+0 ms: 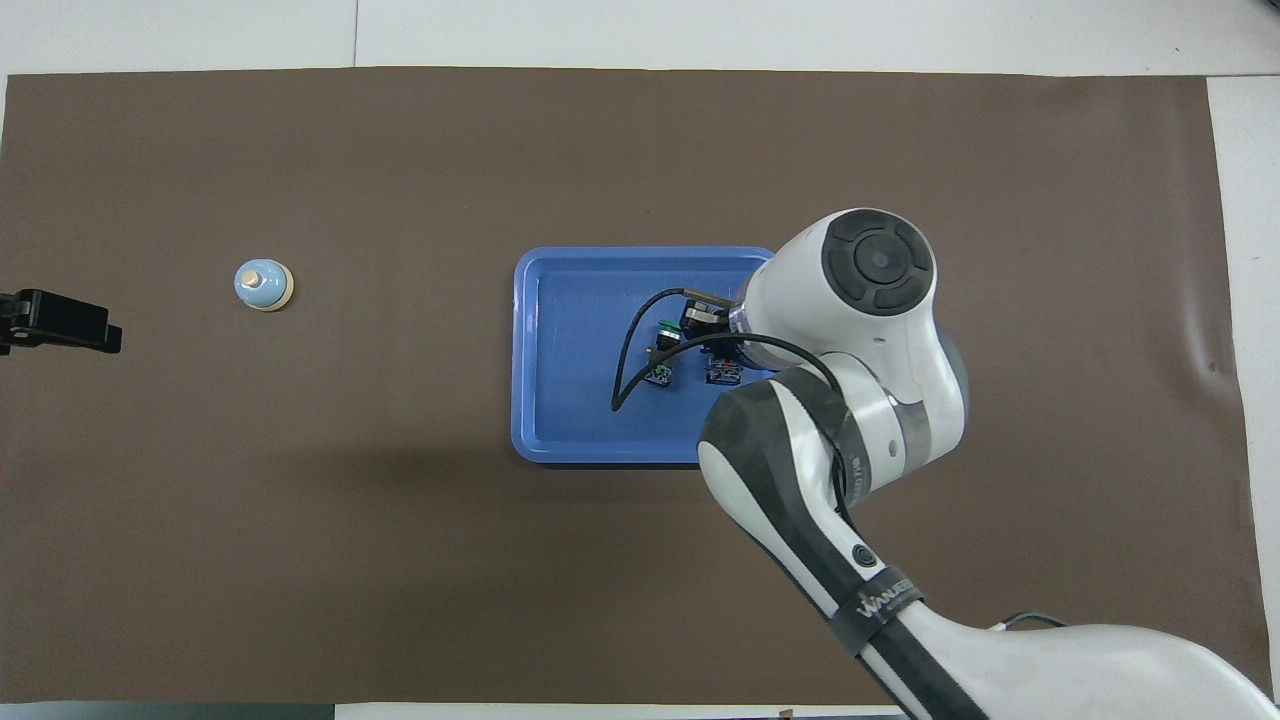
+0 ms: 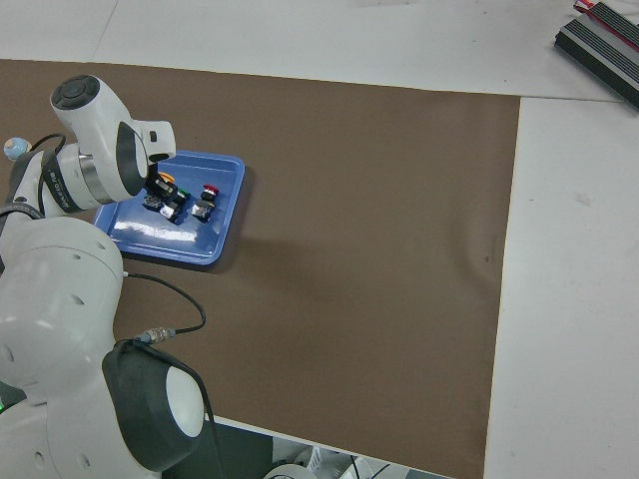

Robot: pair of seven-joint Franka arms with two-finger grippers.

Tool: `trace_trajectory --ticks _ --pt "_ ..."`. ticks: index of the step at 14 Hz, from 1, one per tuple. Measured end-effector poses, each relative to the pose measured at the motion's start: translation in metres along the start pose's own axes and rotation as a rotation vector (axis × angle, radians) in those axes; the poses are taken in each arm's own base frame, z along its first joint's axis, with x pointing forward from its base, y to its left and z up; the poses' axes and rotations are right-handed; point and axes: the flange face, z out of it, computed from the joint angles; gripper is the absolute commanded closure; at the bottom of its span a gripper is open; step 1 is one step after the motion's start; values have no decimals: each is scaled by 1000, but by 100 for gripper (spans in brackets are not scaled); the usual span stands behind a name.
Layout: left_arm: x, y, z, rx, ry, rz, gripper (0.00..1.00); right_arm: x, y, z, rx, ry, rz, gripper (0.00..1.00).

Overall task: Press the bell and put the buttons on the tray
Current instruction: 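Carry the yellow button into the tray and release it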

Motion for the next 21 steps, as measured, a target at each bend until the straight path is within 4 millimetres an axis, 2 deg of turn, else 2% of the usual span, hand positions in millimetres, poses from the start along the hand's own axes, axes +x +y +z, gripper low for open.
trace_trajectory --ticks 3,5,7,21 --pt "0 0 0 0 0 0 0 -26 -34 43 14 8 -28 100" --pt "0 0 0 0 0 0 0 -33 -42 63 16 10 -42 100" --pt "0 0 0 0 0 0 0 -34 -45 76 20 14 -46 100" --pt "0 0 0 0 0 0 0 -40 -36 99 22 24 -46 99"
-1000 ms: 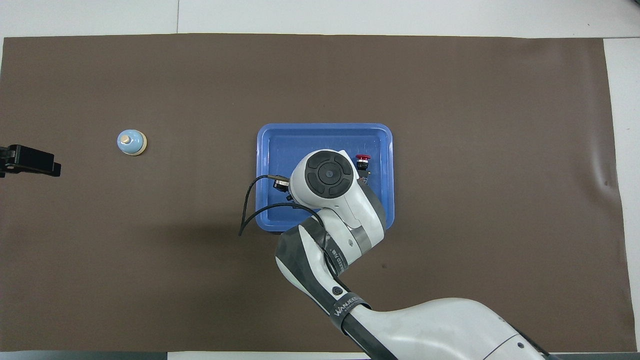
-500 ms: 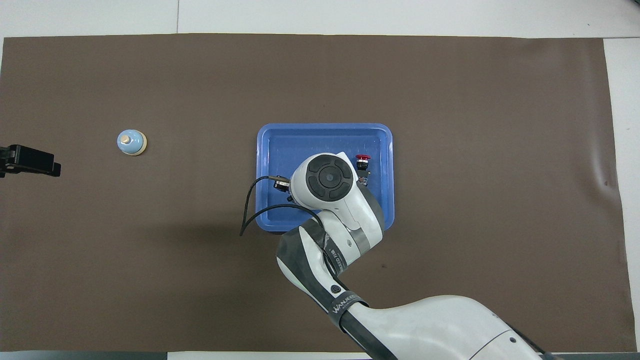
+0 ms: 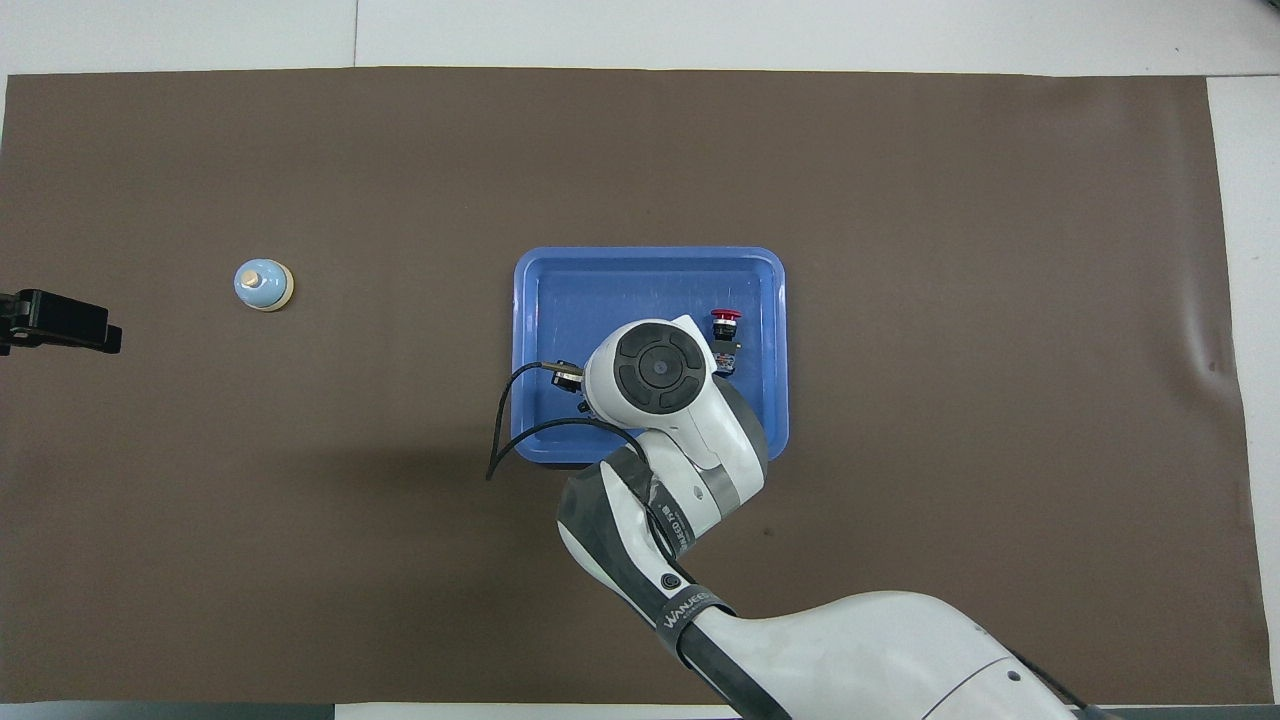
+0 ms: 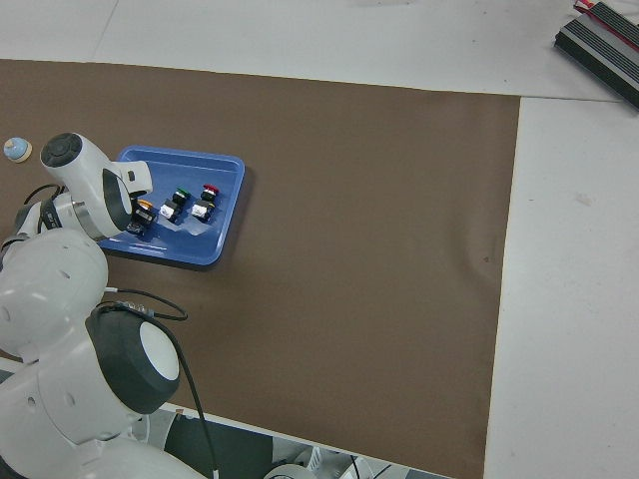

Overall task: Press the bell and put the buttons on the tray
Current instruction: 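Carry the yellow button into the tray and release it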

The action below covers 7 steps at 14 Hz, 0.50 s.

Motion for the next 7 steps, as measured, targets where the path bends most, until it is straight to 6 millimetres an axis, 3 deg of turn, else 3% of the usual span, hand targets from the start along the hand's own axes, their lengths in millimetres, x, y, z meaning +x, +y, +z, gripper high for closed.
trace_trajectory --ticks 1,2,3,4,5,7 --pt "0 0 0 0 0 0 0 0 0 0 0 0 0 42" --pt "0 0 0 0 0 0 0 0 0 0 0 0 1 19" --pt "0 0 0 0 0 0 0 0 0 0 0 0 1 17" --pt "0 0 0 0 0 0 0 0 0 0 0 0 1 5" --pt "0 0 0 0 0 0 0 0 0 0 0 1 5 0" --pt "0 0 0 0 0 0 0 -1 -1 0 1 1 23 0"
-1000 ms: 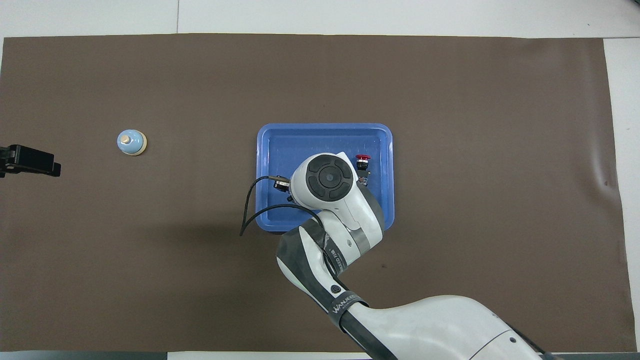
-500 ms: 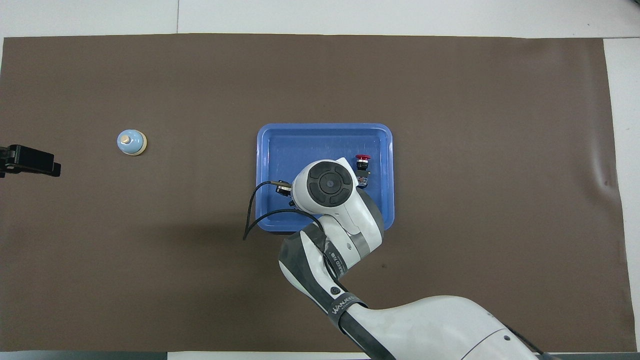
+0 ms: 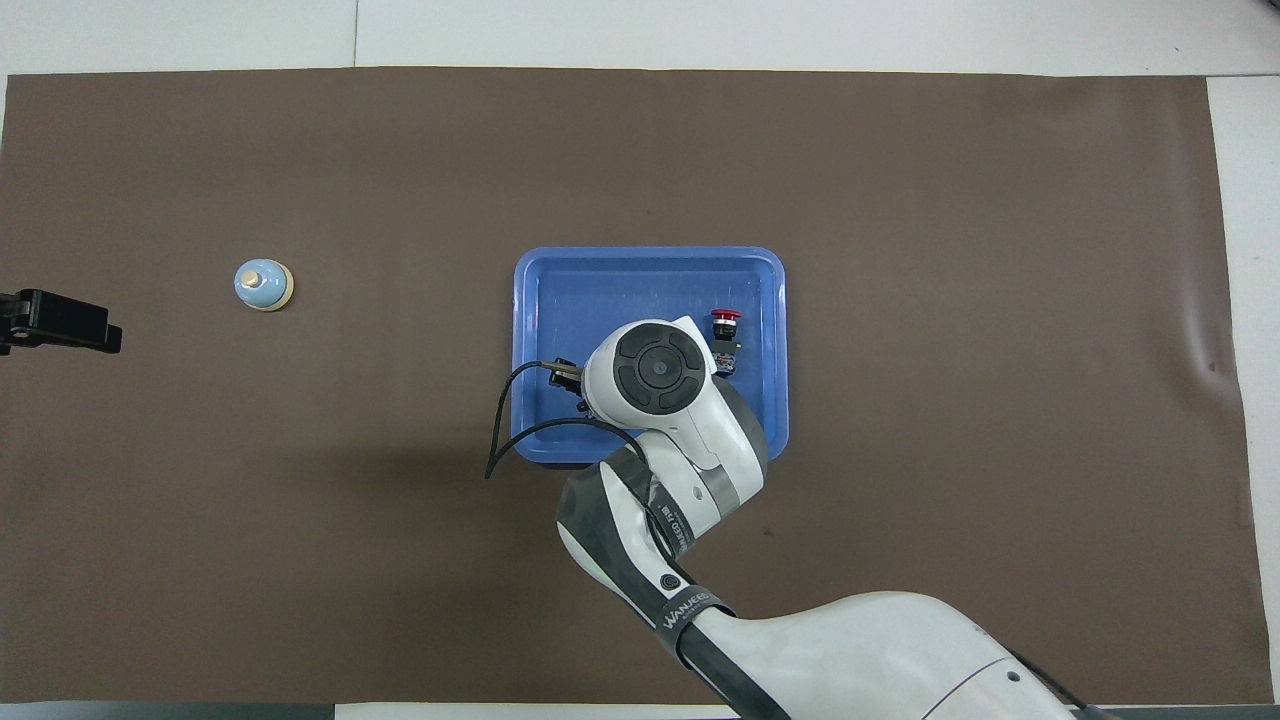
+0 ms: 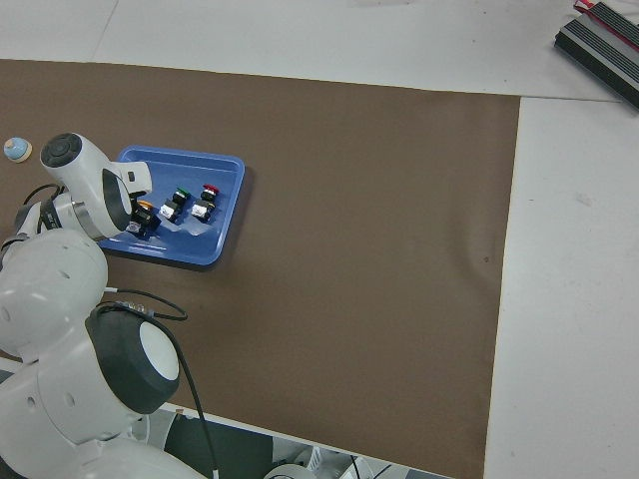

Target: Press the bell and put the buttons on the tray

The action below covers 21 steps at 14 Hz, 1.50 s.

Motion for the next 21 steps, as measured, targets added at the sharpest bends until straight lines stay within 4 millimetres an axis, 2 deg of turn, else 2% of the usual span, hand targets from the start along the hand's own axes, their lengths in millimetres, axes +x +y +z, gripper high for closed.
trace_trajectory --ticks 4,6,7,11,13,15,21 --pt "0 0 0 0 0 0 0 5 -1 -7 -11 -7 23 0" --pt "0 0 0 0 0 0 0 20 1 -27 -9 -1 50 0" --pt "0 0 0 0 0 0 0 34 8 -42 -3 7 73 0" --pt "0 0 0 0 0 0 0 101 69 -126 12 30 204 0" --pt "0 0 0 0 0 0 0 119 97 -158 7 29 200 0" --pt "0 0 0 0 0 0 0 131 123 -177 -12 12 137 0" --pt "0 0 0 0 0 0 0 163 214 -216 -63 -84 -121 0"
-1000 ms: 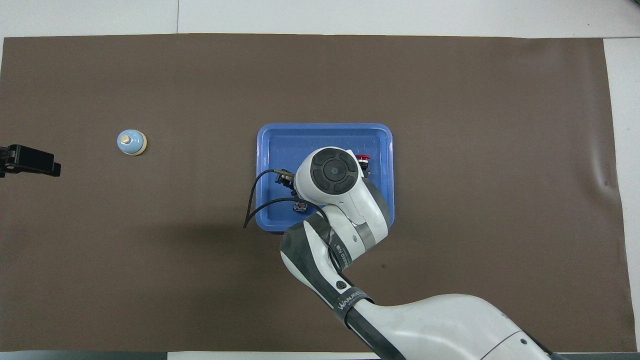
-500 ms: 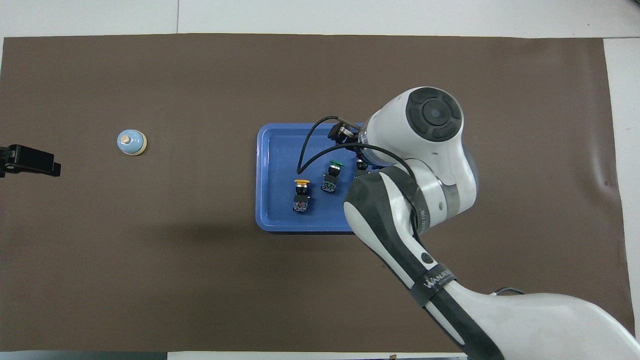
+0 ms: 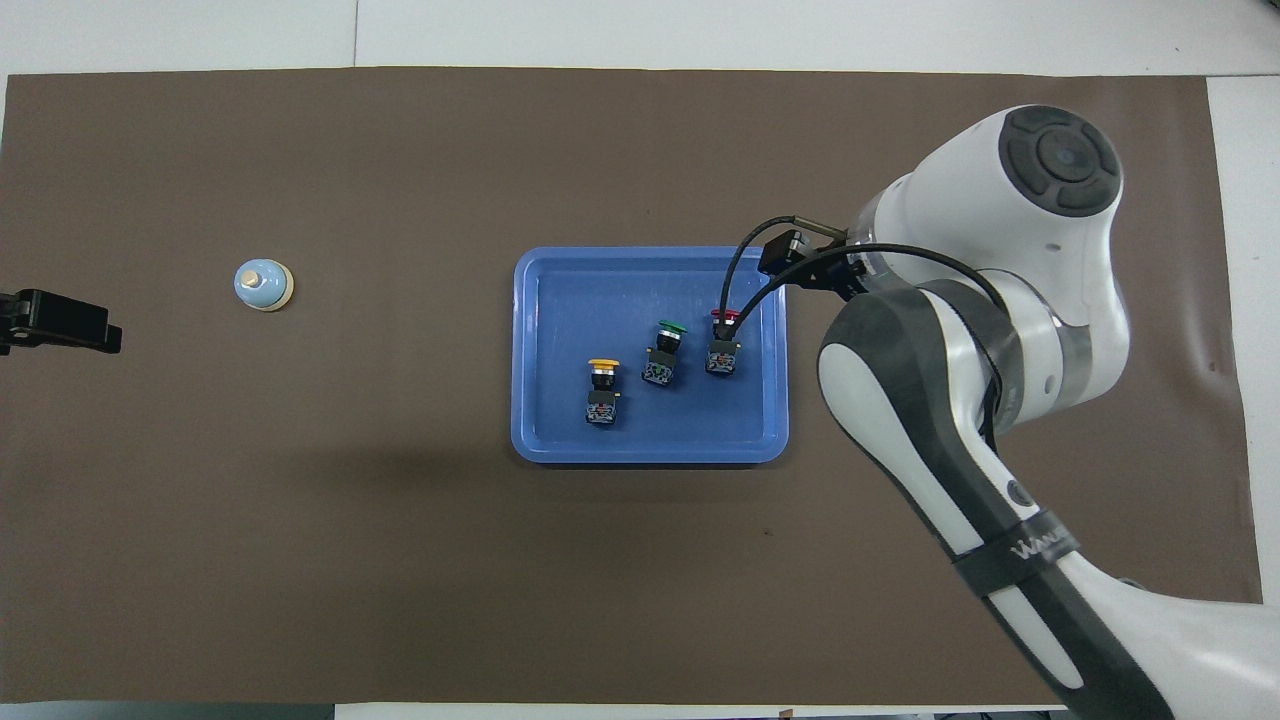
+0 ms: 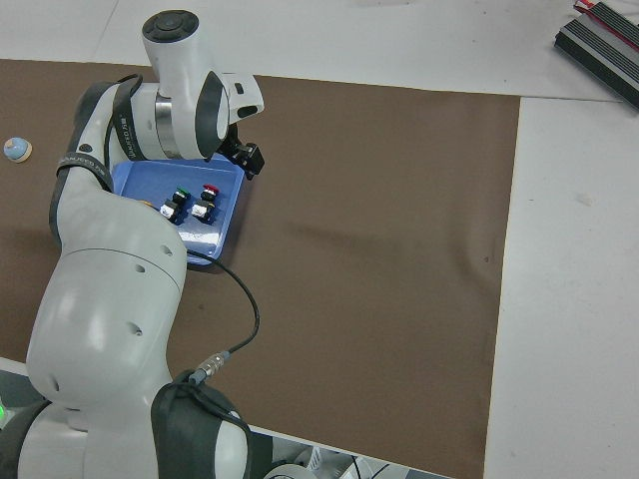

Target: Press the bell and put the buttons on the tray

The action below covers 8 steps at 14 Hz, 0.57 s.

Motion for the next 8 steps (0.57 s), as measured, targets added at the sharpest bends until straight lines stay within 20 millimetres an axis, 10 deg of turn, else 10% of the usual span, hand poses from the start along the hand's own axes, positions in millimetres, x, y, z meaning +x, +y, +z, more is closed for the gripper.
trace_trajectory --ticks 8 --pt "0 0 0 0 0 0 0 -32 91 -87 -63 -39 -189 0"
